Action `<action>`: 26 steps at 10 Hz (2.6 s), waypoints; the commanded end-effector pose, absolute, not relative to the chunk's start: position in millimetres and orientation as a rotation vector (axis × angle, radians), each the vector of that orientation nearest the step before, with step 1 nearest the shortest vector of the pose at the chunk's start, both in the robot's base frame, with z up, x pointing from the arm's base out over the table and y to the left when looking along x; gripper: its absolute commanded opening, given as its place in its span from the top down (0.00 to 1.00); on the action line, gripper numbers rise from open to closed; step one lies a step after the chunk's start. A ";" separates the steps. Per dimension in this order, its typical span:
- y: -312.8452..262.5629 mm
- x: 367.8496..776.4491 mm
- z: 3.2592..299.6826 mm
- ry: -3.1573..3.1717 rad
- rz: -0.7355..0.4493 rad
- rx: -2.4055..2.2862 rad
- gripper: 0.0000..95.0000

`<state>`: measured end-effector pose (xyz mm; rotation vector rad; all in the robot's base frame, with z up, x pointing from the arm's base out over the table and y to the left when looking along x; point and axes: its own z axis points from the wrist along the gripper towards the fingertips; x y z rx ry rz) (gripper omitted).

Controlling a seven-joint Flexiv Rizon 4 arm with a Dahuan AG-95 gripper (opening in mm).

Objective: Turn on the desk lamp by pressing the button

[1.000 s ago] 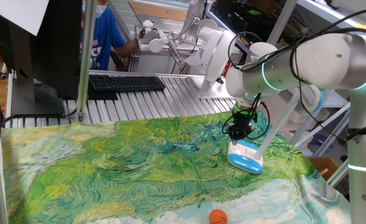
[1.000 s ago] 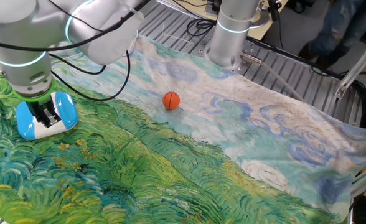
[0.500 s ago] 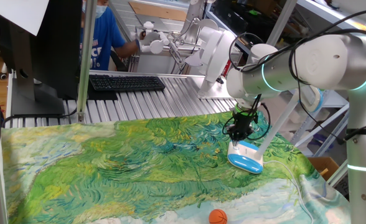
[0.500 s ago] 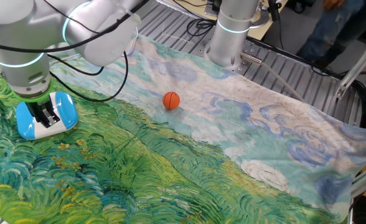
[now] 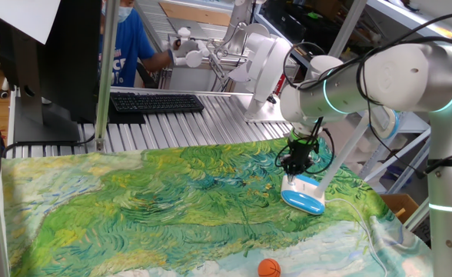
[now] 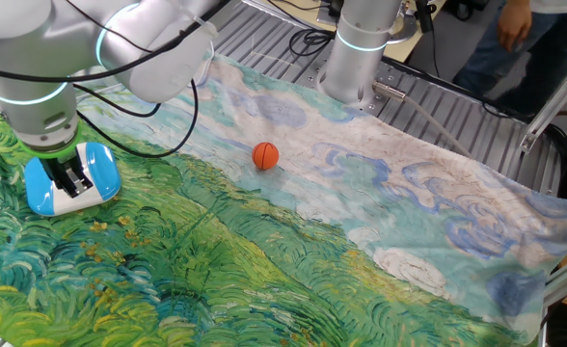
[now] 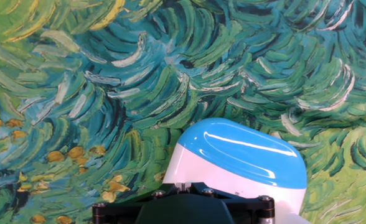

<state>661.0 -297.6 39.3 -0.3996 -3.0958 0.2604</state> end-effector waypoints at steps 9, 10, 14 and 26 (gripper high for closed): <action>-299.9 658.4 33.6 -3.100 0.248 -0.411 1.00; -300.2 658.3 33.2 -3.101 0.249 -0.411 1.00; -300.7 658.2 32.6 -3.105 0.247 -0.409 1.00; -293.3 660.4 59.9 -3.065 0.249 -0.422 1.00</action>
